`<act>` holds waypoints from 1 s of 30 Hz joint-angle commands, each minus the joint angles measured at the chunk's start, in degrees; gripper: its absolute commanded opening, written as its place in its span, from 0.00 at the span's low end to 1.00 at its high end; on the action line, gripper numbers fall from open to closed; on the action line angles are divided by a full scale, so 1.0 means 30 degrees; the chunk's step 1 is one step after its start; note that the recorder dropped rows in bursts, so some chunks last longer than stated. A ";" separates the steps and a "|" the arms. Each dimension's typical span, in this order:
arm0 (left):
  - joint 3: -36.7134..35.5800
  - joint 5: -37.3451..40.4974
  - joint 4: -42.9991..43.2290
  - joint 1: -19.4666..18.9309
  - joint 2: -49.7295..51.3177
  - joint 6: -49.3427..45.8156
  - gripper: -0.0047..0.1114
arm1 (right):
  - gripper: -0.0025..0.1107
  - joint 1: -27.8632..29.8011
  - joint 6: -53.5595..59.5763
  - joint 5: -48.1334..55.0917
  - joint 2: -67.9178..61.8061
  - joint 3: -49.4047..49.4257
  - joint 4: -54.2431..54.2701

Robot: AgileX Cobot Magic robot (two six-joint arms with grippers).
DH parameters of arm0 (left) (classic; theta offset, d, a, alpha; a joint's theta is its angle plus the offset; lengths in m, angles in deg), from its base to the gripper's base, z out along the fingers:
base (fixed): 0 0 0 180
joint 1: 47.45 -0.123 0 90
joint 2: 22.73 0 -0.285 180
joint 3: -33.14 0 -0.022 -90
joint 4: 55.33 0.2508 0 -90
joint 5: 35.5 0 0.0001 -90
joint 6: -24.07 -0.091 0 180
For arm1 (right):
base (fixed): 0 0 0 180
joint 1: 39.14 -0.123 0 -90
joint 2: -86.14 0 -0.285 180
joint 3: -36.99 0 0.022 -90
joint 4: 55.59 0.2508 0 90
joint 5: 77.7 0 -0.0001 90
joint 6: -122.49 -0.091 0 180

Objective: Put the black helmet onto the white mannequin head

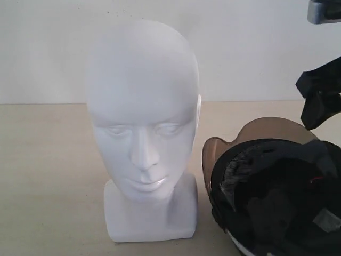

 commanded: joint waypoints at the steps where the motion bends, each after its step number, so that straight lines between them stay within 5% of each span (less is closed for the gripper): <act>1: 0.0009 -0.0130 -0.0005 -0.0062 -0.0061 -0.0027 0.08 | 0.67 0.0036 0.2219 -0.0051 0.0173 0.1074 -0.1423; 7: 0.0009 -0.0130 -0.0005 -0.0062 -0.0061 -0.0027 0.08 | 0.67 0.0036 0.5438 -0.0051 0.0104 0.4749 -0.4338; 25: 0.0009 -0.0130 -0.0005 -0.0062 -0.0061 -0.0027 0.08 | 0.66 0.0036 0.7832 -0.0051 0.1948 0.4879 -0.1802; 30: 0.0009 -0.0130 -0.0005 -0.0062 -0.0061 -0.0027 0.08 | 0.53 0.0036 0.9188 -0.0051 0.2122 0.4879 -0.1802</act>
